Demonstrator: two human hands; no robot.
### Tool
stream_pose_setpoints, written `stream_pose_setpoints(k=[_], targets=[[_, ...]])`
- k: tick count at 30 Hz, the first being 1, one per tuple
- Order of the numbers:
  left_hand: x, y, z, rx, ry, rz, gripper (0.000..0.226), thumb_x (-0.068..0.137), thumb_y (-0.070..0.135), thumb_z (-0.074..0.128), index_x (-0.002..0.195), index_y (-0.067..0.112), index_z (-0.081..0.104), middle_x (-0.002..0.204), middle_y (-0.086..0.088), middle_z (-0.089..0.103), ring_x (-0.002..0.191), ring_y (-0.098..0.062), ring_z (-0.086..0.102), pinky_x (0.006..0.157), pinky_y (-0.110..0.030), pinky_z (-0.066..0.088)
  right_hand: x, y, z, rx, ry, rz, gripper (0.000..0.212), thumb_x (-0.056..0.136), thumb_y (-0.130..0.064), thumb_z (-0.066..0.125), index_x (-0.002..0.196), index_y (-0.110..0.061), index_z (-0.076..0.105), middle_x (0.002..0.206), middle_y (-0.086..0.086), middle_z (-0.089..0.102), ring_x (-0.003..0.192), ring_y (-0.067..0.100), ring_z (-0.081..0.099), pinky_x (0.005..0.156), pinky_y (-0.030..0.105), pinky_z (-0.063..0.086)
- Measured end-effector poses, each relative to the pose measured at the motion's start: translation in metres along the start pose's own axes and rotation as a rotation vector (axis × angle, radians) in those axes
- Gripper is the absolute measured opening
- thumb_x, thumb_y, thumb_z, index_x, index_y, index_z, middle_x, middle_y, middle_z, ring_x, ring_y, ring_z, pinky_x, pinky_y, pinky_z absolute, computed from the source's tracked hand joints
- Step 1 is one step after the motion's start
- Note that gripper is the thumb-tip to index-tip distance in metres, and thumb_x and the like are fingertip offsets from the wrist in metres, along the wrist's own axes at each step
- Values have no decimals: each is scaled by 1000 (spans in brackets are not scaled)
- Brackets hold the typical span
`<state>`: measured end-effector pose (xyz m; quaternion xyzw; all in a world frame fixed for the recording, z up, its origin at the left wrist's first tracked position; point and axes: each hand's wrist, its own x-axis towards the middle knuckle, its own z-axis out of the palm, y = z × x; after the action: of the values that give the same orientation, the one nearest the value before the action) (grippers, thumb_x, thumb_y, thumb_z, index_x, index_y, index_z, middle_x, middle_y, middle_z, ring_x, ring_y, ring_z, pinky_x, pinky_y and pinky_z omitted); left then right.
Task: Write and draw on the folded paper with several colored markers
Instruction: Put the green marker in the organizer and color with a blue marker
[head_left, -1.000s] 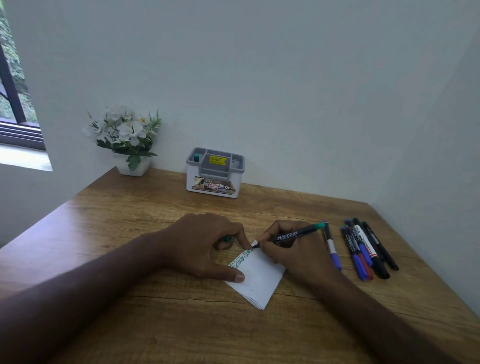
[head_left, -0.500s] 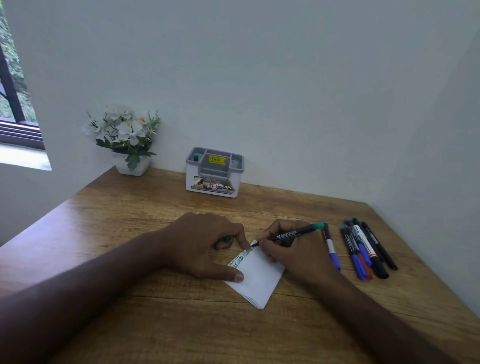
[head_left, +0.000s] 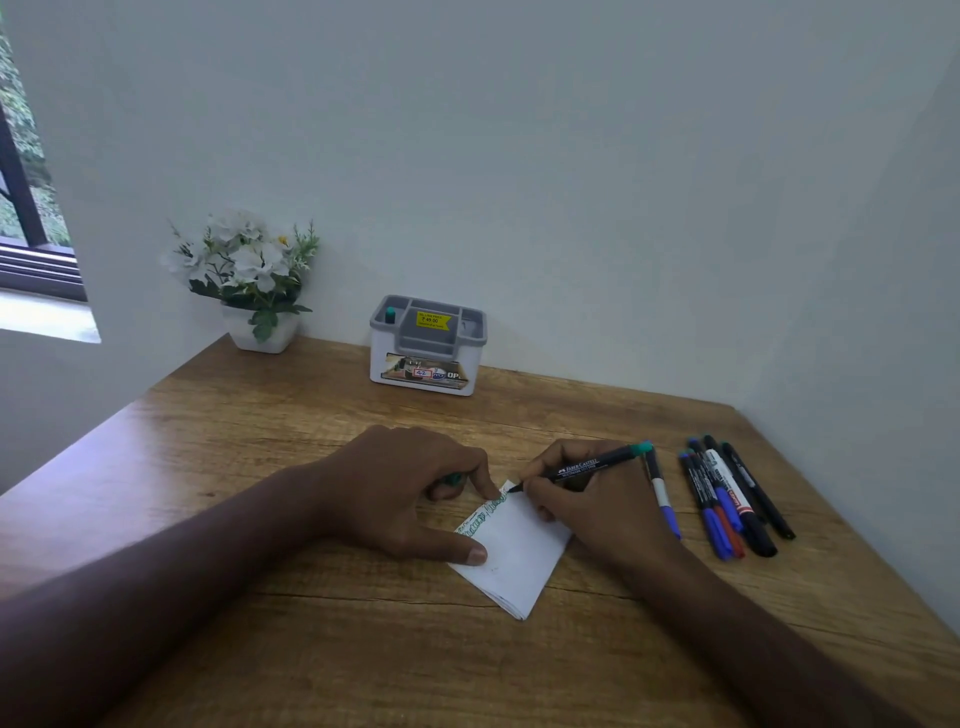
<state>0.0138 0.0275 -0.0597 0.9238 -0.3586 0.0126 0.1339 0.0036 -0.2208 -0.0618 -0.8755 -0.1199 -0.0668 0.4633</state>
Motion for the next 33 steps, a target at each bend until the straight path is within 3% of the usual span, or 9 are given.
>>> stream_pose_setpoints(k=[7, 19, 28, 33], targets=[[1, -1, 0, -6, -9, -11, 65, 75, 93, 51, 123, 49, 53, 94, 14, 62, 88, -7, 58, 76, -45, 53, 1, 2, 1, 23, 16, 29, 10, 87, -15, 80, 83, -24, 78, 83, -11, 80, 67, 8, 74, 67, 23, 62], [2, -1, 0, -5, -23, -7, 64, 75, 94, 50, 125, 54, 48, 102, 18, 62, 90, -3, 56, 78, -39, 54, -1, -3, 0, -6, 4, 24, 13, 87, -17, 80, 82, -29, 76, 82, -19, 78, 75, 0, 73, 69, 18, 61], [1, 0, -1, 0, -11, 4, 62, 77, 91, 53, 126, 52, 51, 97, 21, 59, 89, -1, 54, 76, -33, 51, -1, -3, 0, -14, 22, 41, 14, 87, -18, 79, 80, -30, 74, 80, -19, 76, 75, -1, 72, 67, 15, 60], [1, -1, 3, -13, 21, -1, 58, 75, 91, 56, 122, 57, 50, 91, 15, 59, 86, -4, 55, 75, -37, 52, -3, -4, 1, 10, 50, 9, 12, 87, -17, 80, 82, -27, 76, 83, -19, 77, 76, 0, 73, 69, 18, 60]])
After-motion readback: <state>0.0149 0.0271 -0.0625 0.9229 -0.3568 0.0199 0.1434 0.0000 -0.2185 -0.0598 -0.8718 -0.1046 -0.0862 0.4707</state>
